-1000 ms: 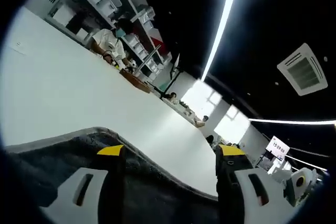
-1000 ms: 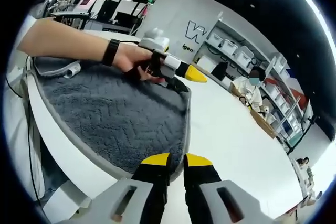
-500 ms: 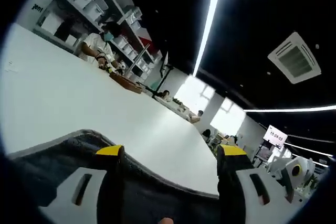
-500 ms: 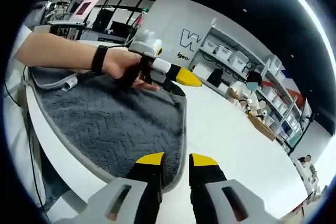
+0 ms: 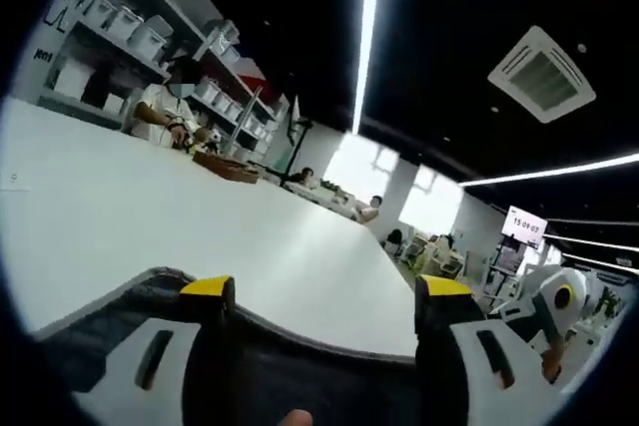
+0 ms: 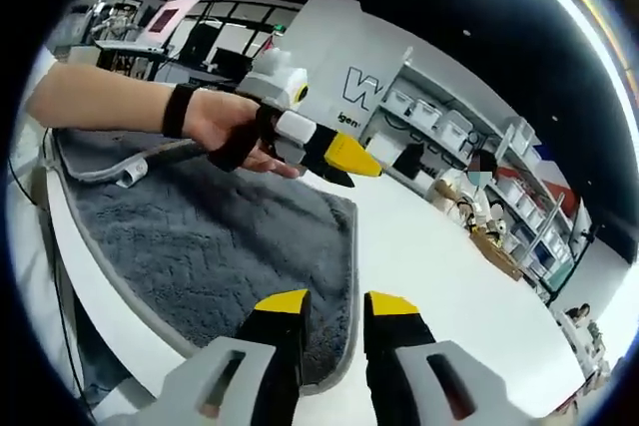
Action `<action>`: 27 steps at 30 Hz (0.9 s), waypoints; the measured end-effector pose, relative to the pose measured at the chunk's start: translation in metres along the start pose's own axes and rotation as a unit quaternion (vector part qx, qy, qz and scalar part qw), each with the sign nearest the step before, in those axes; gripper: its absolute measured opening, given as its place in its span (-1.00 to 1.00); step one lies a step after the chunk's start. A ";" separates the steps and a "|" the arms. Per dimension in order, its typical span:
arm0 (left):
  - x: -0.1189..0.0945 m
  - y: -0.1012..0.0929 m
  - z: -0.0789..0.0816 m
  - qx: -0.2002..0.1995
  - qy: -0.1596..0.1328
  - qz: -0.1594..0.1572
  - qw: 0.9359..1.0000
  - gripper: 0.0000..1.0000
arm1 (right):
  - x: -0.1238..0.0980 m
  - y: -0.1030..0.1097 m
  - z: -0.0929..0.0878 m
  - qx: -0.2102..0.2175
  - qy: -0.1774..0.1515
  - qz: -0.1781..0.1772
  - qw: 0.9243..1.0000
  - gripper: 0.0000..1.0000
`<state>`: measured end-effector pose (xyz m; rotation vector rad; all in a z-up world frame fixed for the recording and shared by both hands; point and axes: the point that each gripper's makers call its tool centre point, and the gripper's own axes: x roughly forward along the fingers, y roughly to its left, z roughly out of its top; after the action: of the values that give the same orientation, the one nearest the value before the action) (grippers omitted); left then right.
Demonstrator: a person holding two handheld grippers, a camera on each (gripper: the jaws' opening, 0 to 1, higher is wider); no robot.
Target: Open the folded towel by lifting each exposed corner and separating the folded layers until the towel lies flat within the target outline without major curled edges
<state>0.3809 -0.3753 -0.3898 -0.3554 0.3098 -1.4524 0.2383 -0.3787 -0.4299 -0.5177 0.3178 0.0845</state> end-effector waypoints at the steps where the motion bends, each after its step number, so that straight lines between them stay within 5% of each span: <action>1: -0.003 -0.001 0.004 0.004 -0.006 0.000 1.000 0.43 | 0.000 0.000 0.001 0.002 -0.003 -0.001 1.000 -0.65; 12: -0.028 -0.009 0.012 0.063 -0.009 0.014 0.998 0.42 | 0.006 0.020 0.005 -0.016 -0.003 0.040 0.999 -0.61; 20: -0.040 -0.010 0.011 0.089 0.009 0.014 0.996 0.43 | 0.007 0.026 0.007 -0.017 -0.005 0.047 0.999 -0.61; 27: -0.053 -0.021 0.013 0.092 -0.004 0.008 0.996 0.44 | 0.006 0.031 0.012 -0.020 -0.016 0.053 0.998 -0.62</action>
<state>0.3626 -0.3237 -0.3695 -0.2089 0.1709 -1.4503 0.2425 -0.3459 -0.4361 -0.5395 0.3124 0.2019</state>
